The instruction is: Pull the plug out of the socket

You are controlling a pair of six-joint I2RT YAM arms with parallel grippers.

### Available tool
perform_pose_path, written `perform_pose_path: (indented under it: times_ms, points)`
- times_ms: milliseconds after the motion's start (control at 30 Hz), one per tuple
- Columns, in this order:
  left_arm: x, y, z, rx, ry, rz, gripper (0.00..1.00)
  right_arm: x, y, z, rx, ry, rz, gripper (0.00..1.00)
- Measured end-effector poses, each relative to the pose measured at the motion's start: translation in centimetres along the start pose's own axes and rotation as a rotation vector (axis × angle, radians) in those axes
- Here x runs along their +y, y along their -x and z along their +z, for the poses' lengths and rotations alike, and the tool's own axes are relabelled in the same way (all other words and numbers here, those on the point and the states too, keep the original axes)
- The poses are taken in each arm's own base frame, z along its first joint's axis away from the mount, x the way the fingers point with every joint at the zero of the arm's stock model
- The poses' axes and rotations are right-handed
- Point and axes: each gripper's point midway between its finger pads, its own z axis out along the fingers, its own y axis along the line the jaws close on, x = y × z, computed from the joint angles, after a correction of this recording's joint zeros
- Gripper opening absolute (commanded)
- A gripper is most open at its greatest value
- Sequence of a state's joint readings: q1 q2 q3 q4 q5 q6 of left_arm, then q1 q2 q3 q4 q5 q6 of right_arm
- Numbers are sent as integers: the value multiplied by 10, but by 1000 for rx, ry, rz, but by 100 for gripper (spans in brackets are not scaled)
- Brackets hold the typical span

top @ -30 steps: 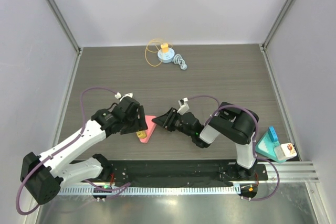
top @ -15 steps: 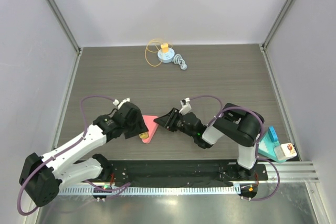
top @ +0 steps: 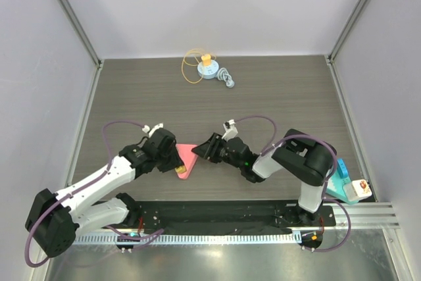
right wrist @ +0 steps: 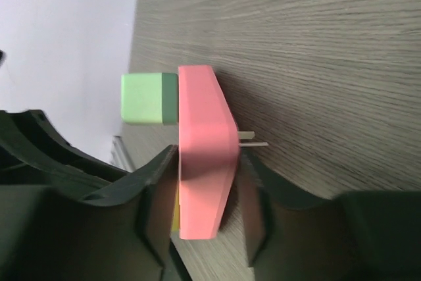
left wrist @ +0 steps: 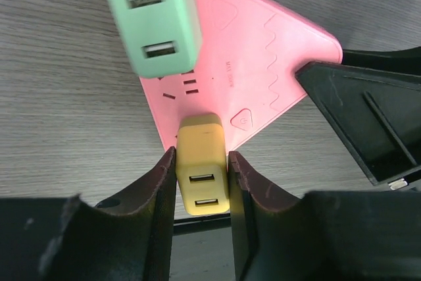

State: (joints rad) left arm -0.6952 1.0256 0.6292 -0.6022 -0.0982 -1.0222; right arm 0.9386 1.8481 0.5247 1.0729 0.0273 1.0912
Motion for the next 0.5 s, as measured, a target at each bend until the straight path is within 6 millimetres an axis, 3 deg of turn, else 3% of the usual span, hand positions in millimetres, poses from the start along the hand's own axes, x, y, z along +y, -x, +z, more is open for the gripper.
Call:
perform_pose_path:
  times_ms: [67,267,400,500]
  points:
    - [0,0,0,-4,-5,0,0,-2,-1,-1,16,-32,-28,51]
    - [-3,-2,1,-16,-52,-2,0,-16,-5,-13,65,-174,-60,70]
    - [-8,-2,0,-12,-76,2,0,-22,-3,-26,60,-260,-76,99]
    - [-11,-2,0,-13,-92,1,0,-11,-1,-37,44,-275,-91,100]
